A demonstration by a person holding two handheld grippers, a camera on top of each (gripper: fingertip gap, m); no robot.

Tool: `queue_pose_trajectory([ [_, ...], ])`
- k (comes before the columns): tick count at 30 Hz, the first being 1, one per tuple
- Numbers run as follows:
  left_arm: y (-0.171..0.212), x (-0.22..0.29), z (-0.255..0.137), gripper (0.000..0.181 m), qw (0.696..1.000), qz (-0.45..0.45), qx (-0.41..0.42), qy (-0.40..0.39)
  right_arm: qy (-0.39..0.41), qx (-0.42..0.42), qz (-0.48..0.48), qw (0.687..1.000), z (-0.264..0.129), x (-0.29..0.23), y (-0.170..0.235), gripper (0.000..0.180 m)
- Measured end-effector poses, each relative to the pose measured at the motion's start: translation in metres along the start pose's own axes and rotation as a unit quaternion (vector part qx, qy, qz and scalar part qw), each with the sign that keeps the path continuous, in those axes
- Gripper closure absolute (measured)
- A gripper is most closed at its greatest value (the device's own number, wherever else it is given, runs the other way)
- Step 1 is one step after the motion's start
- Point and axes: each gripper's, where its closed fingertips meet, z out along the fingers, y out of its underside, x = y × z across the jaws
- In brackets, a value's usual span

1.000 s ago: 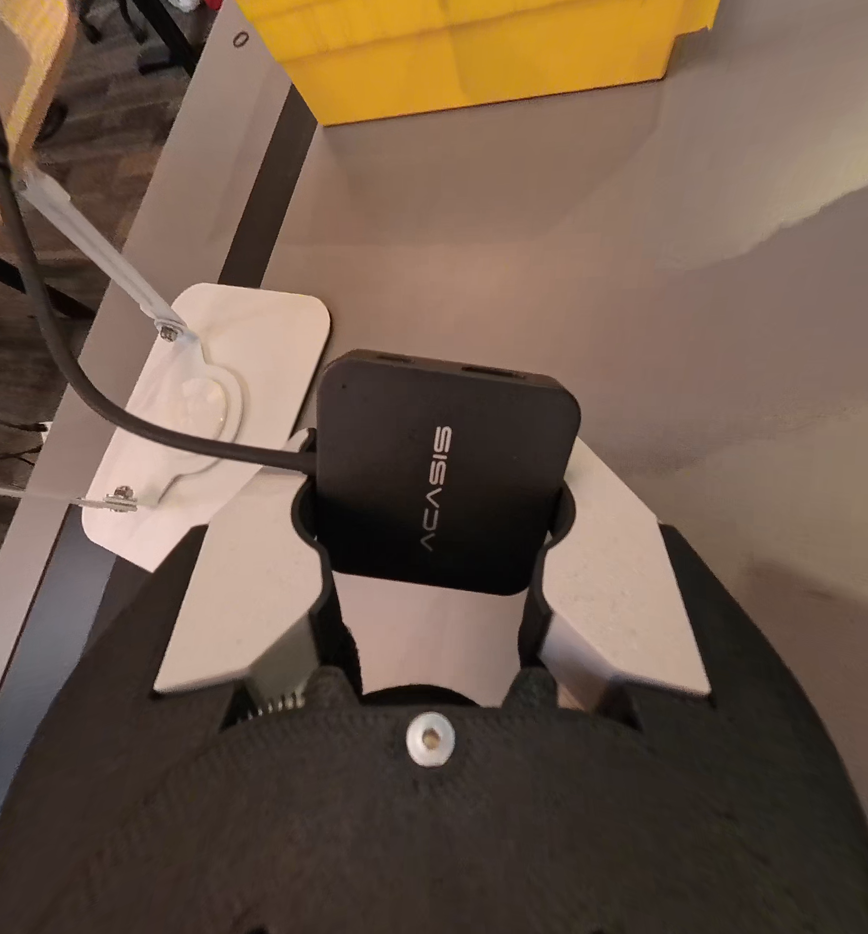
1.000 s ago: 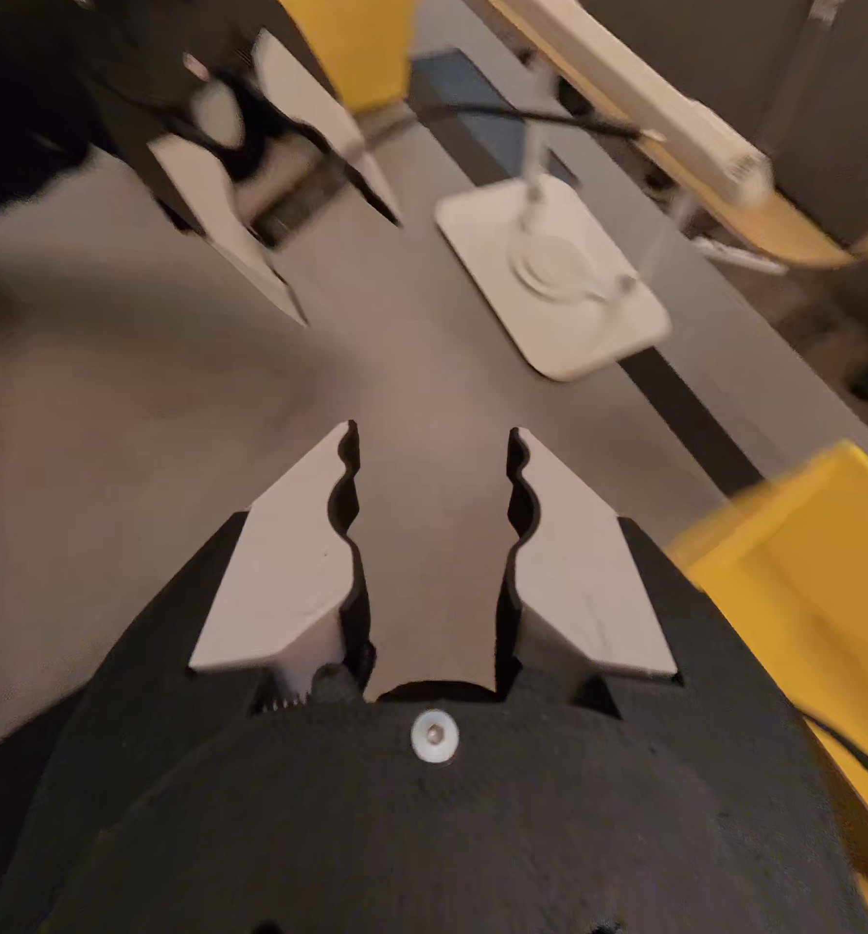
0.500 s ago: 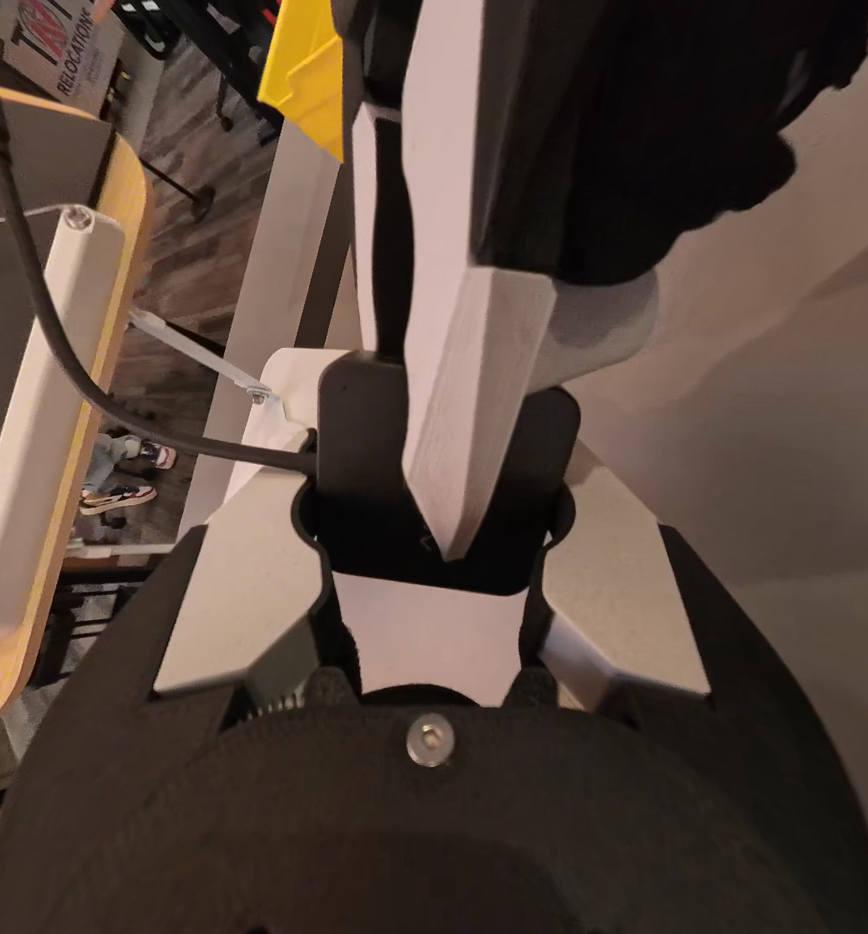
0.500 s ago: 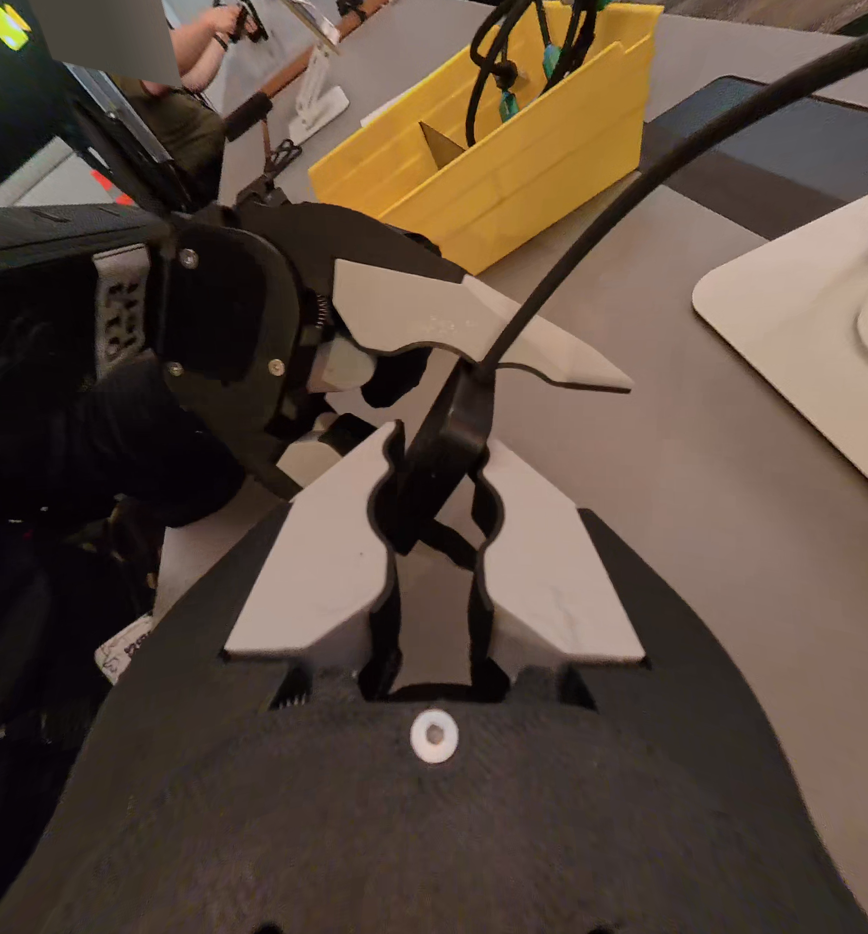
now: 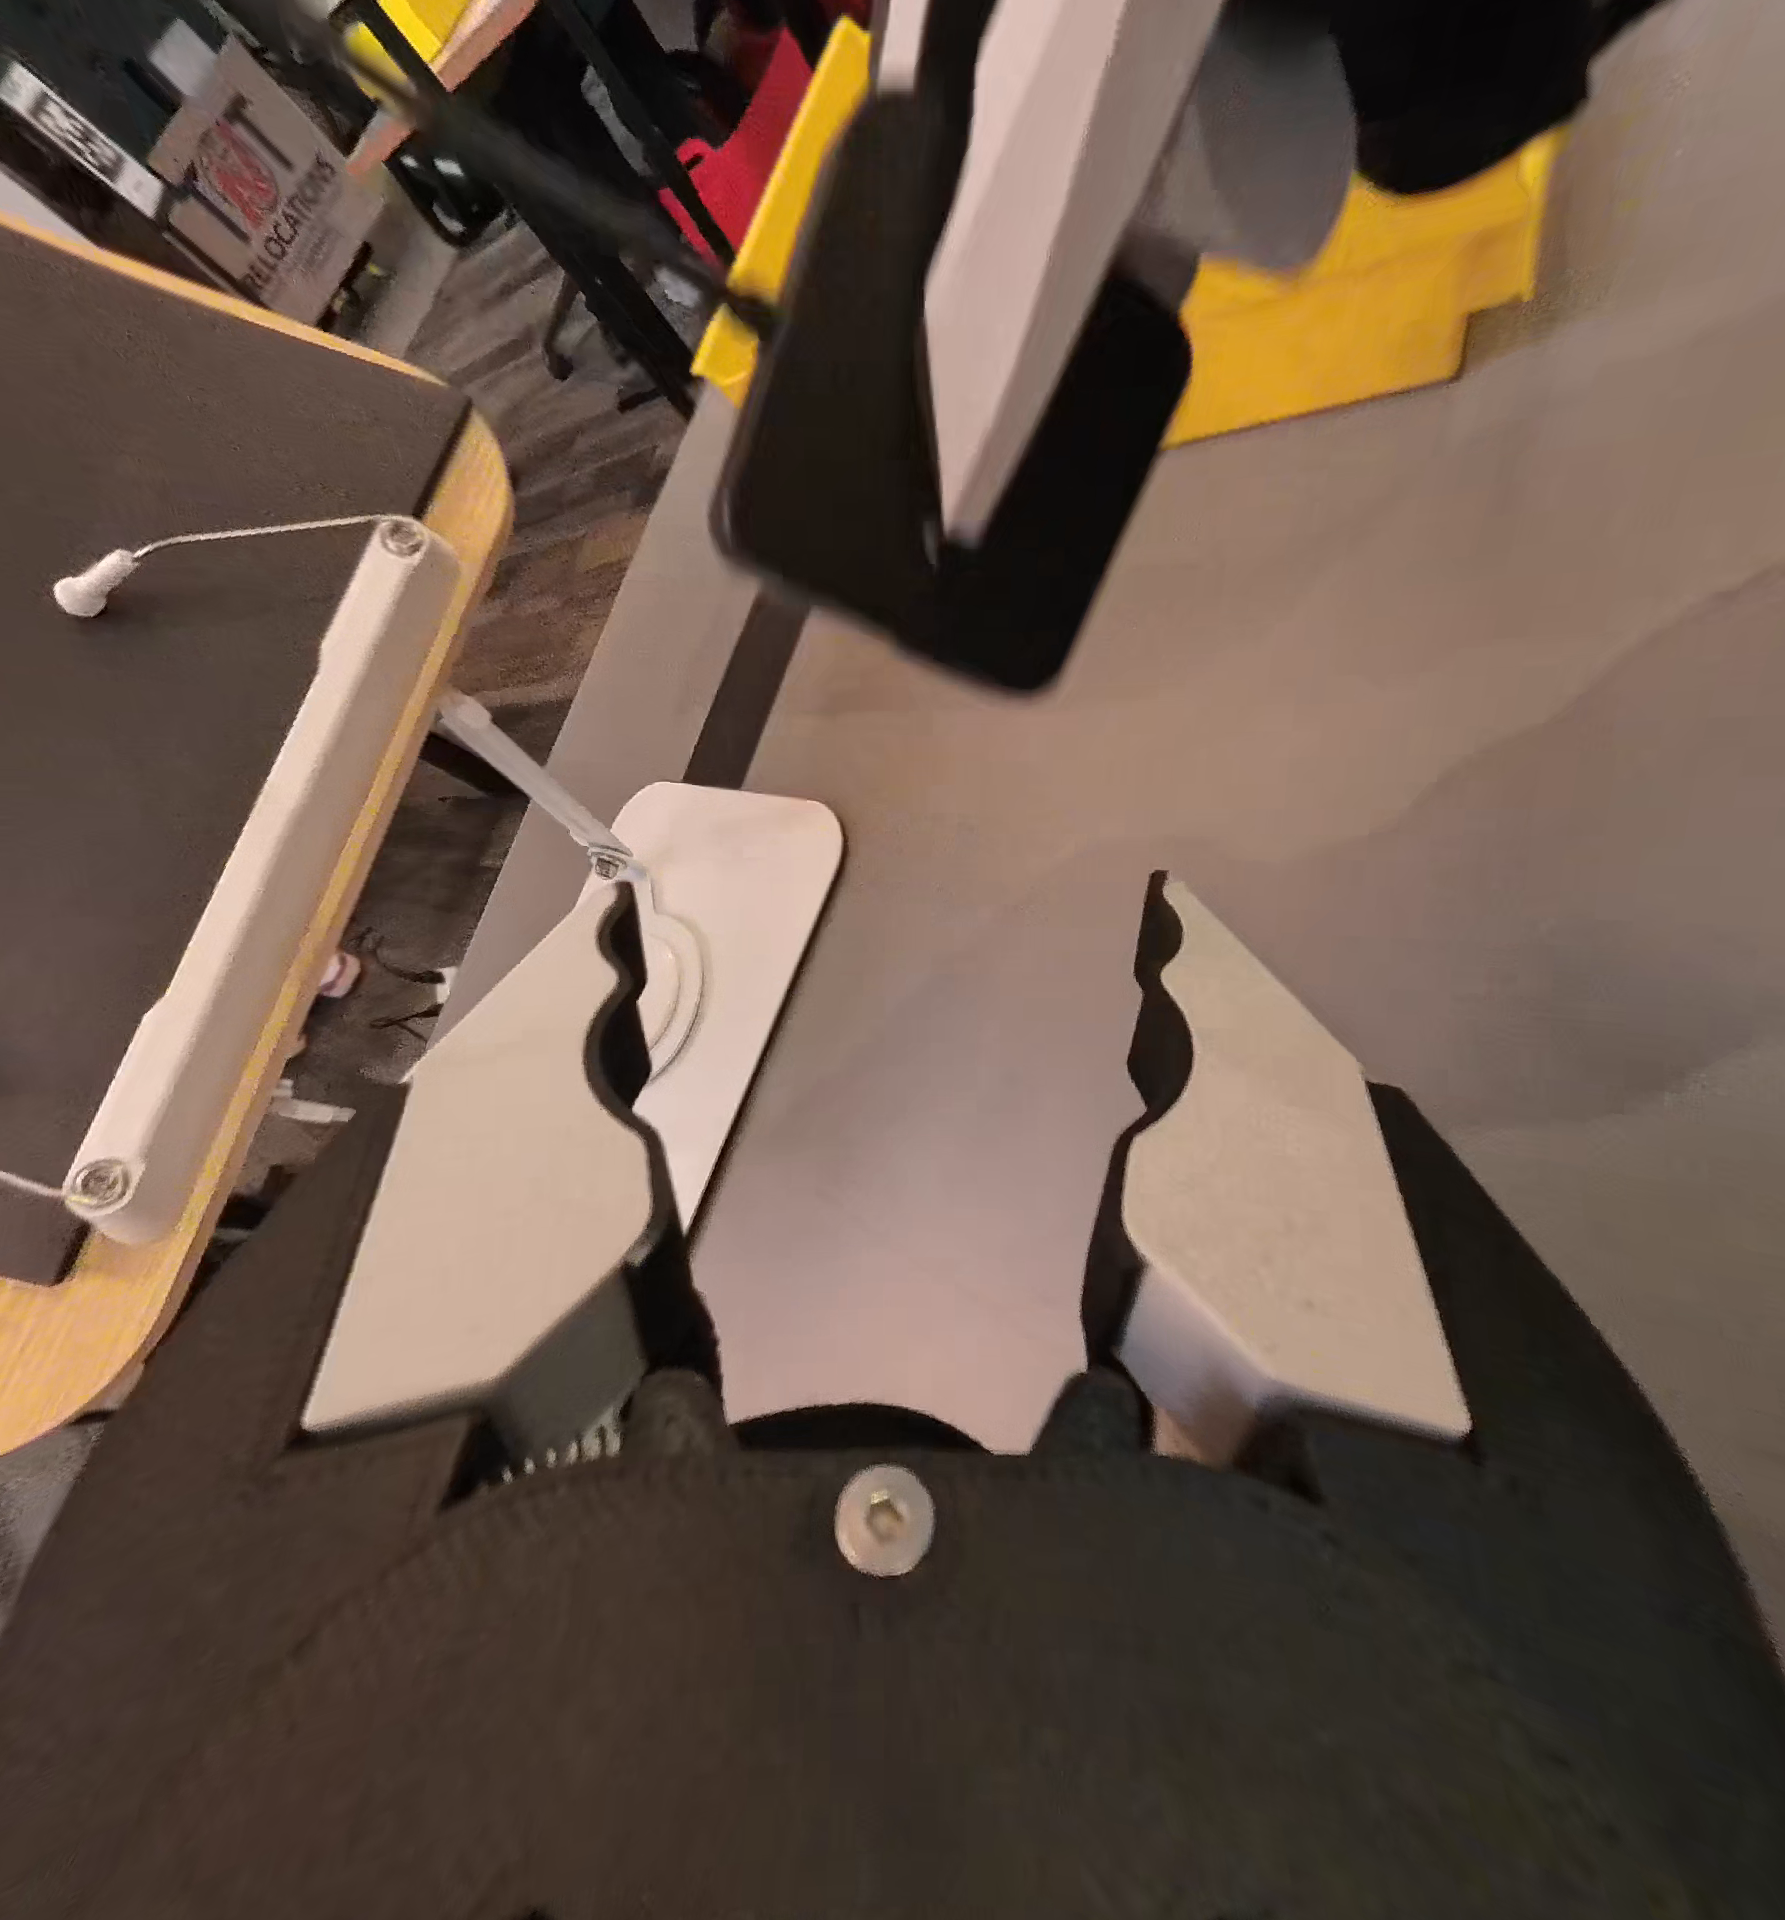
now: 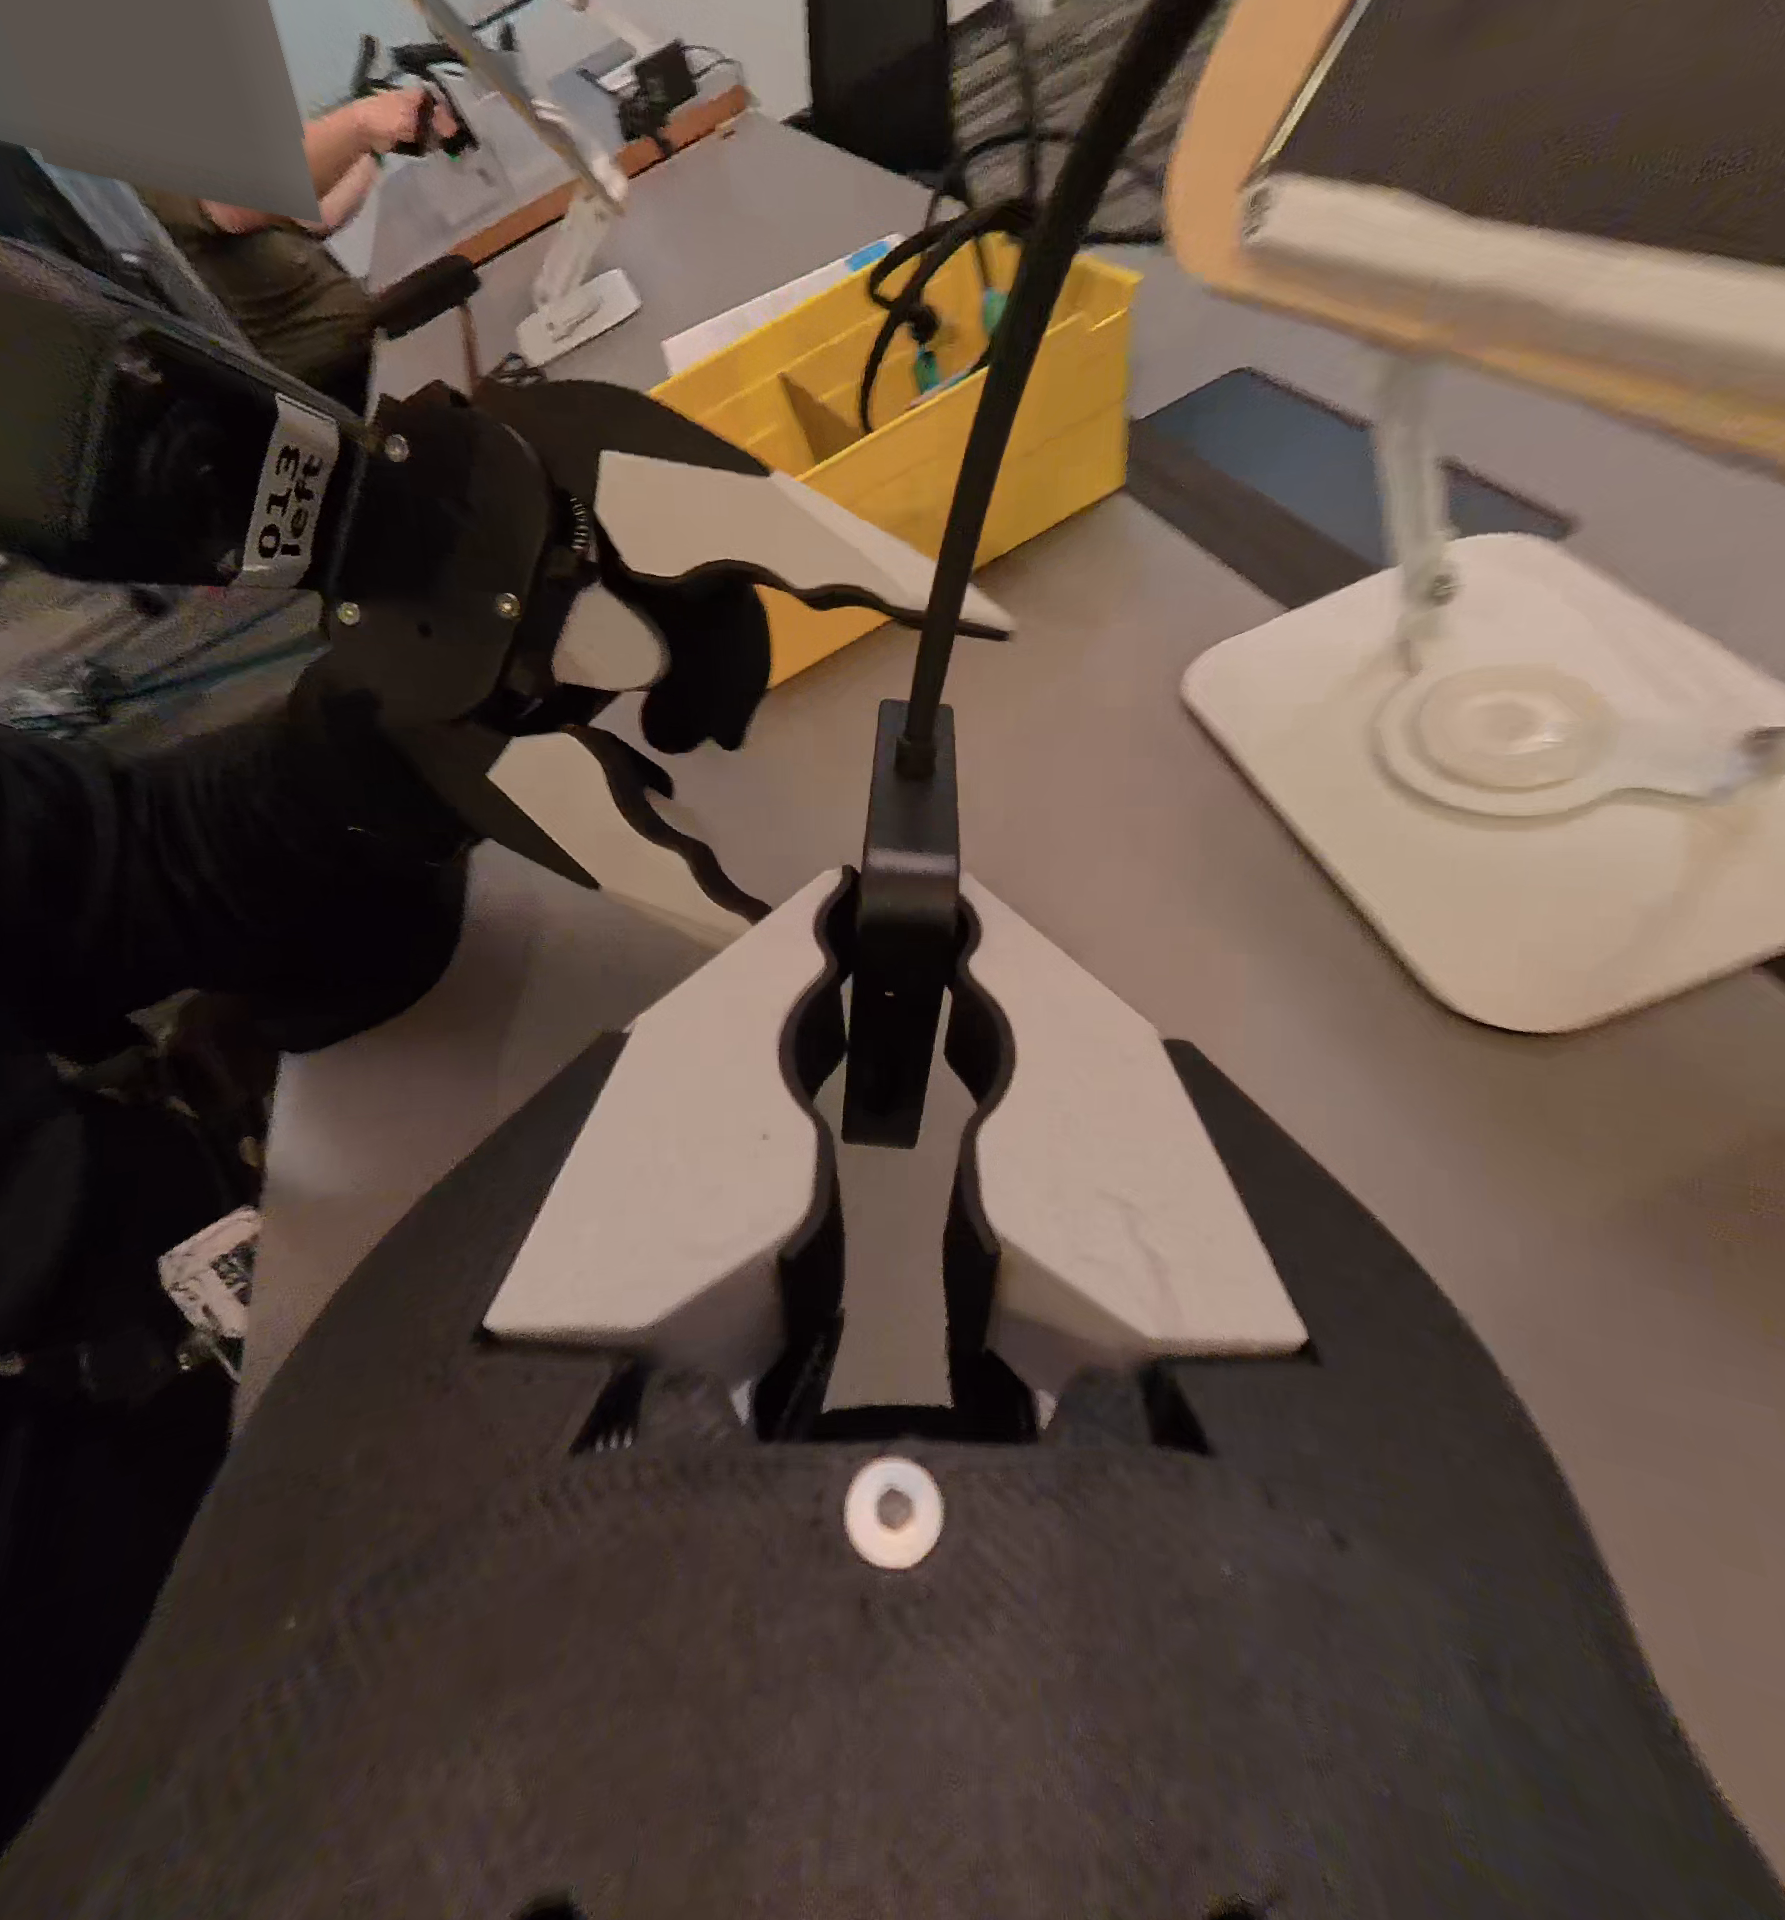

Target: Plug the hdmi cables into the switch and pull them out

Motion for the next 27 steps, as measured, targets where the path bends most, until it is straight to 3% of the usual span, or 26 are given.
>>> queue_pose_trajectory([
  [5, 0.011, -0.01, -0.002, 0.098, 1.0, -0.006, -0.01, -0.007, 0.154, -0.037, -0.069, 0.985, -0.088, 0.067, -0.022, 0.168],
  [9, 0.014, -0.011, -0.003, 0.102, 1.0, -0.015, -0.009, -0.002, 0.312, -0.158, -0.148, 0.925, -0.17, 0.144, -0.021, 0.169],
  [11, 0.016, -0.012, -0.003, 0.103, 1.0, -0.017, -0.011, -0.002, 0.347, -0.225, -0.183, 0.892, -0.2, 0.174, -0.015, 0.169],
  [16, 0.021, -0.012, 0.0, 0.104, 1.0, -0.022, -0.014, 0.001, 0.333, -0.376, -0.231, 0.833, -0.228, 0.227, 0.017, 0.169],
  [23, 0.029, -0.014, 0.003, 0.105, 0.999, -0.03, -0.02, 0.003, 0.246, -0.538, -0.273, 0.759, -0.221, 0.27, 0.075, 0.168],
  [27, 0.034, -0.015, 0.005, 0.105, 0.999, -0.035, -0.023, 0.005, 0.197, -0.592, -0.271, 0.733, -0.216, 0.284, 0.105, 0.168],
])
